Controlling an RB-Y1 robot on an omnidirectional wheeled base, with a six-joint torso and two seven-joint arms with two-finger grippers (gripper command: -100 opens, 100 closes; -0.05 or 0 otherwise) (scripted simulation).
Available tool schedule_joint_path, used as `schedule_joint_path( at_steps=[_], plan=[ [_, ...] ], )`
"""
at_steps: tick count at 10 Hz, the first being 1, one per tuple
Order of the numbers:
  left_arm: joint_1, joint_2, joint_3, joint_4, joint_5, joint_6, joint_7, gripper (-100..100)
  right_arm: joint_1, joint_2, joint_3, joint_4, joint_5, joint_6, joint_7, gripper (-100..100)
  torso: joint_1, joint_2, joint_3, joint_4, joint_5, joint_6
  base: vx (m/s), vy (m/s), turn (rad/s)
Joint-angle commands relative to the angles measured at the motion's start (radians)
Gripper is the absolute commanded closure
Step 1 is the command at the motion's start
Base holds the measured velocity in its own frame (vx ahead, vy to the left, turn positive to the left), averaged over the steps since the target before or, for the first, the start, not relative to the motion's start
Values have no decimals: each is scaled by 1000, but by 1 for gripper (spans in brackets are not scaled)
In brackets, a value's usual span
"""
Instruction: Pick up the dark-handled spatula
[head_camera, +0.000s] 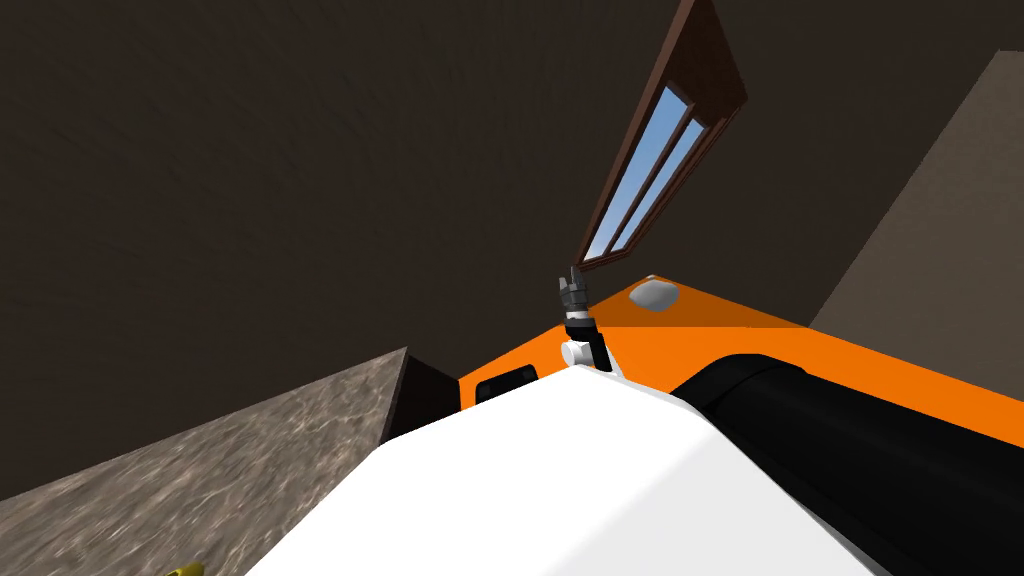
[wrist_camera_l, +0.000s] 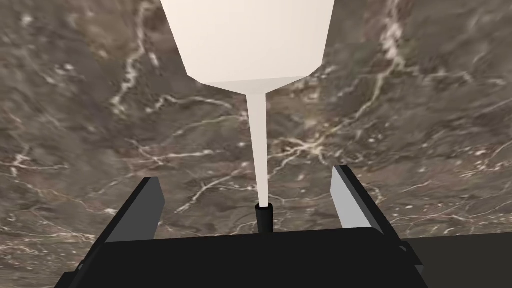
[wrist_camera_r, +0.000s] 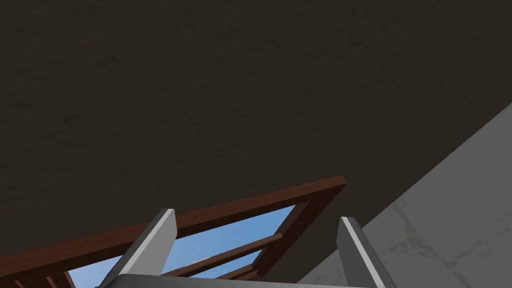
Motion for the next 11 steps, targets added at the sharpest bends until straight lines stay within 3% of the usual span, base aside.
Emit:
schedule_joint_path(
  at_steps=[1, 8, 9, 10, 11],
  plan=[
    [-23, -14, -14, 33, -14, -9, 27, -100, 0, 0, 0, 0, 0, 0, 0, 0, 0, 0, 0, 0, 0, 0, -71, -19, -182],
    [-112, -59, -69, 149, -64, -33, 119, -100, 0, 0, 0, 0, 0, 0, 0, 0, -2, 2, 1, 1, -1, -1, -50, -28, -134],
    [-94, -57, -59, 126, -59, -26, 107, -100, 0, 0, 0, 0, 0, 0, 0, 0, -2, 1, 1, 0, -1, -1, -19, -7, -31],
    [-95, -57, -59, 127, -59, -27, 110, 100, 0, 0, 0, 0, 0, 0, 0, 0, -1, 0, 0, 0, 0, -2, 0, 0, 0],
    [-95, -57, -59, 127, -59, -27, 109, 100, 0, 0, 0, 0, 0, 0, 0, 0, 0, -1, 0, 0, 0, -1, 0, 0, 0]
  ],
)
